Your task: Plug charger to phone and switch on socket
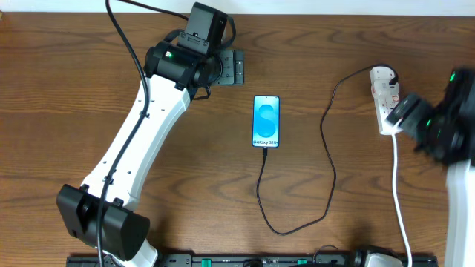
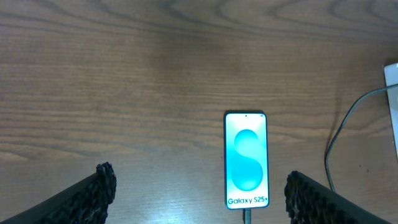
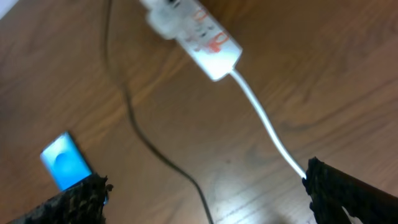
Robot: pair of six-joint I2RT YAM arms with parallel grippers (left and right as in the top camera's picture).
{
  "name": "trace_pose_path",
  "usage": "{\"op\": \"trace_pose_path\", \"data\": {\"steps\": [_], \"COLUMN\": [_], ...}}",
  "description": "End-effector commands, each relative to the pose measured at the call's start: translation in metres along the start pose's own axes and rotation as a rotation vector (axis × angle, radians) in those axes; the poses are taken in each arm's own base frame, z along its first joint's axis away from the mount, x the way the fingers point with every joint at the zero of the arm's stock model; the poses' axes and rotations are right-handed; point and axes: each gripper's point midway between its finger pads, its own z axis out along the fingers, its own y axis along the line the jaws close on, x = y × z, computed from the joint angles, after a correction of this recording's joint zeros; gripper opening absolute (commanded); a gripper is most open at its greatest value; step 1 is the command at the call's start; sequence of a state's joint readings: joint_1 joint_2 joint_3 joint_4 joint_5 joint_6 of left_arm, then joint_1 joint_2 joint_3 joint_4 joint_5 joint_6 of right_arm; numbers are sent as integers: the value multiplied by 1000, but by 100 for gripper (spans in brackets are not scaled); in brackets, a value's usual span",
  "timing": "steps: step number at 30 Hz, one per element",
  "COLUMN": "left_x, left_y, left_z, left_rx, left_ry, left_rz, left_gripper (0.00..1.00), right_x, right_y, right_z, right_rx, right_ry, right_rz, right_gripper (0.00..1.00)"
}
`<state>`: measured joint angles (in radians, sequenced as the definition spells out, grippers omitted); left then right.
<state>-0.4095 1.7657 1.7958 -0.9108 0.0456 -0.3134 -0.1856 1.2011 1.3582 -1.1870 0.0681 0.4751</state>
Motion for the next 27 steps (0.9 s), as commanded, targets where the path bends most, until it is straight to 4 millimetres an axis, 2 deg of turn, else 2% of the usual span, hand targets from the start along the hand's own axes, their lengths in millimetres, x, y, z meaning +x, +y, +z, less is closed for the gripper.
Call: {"op": "trace_pose_path", "data": {"steps": [1,8,15,19,27], "left_x": [0,0,0,0,0], "left_y": [2,2,2,2,2], "left_z": [3,3,3,3,3], "left_rx": [-14,-14,-14,-14,-14], "left_ry": [2,2,2,2,2], "left_rz": [11,11,11,11,11], "left_gripper": [89,89,89,89,89], "right_x": [29,71,84,92,102], "right_y": [3,7,7,12,4], "right_z": [-17,-47,-74,-78,-73], "right_rx": [-57,-210,-326,-376,-348], "right_ry": [-56,-166,-254,-225,-178], "right_rz": [-95,-253,-236,-208,-213], "right_gripper": [99,99,99,99,99]}}
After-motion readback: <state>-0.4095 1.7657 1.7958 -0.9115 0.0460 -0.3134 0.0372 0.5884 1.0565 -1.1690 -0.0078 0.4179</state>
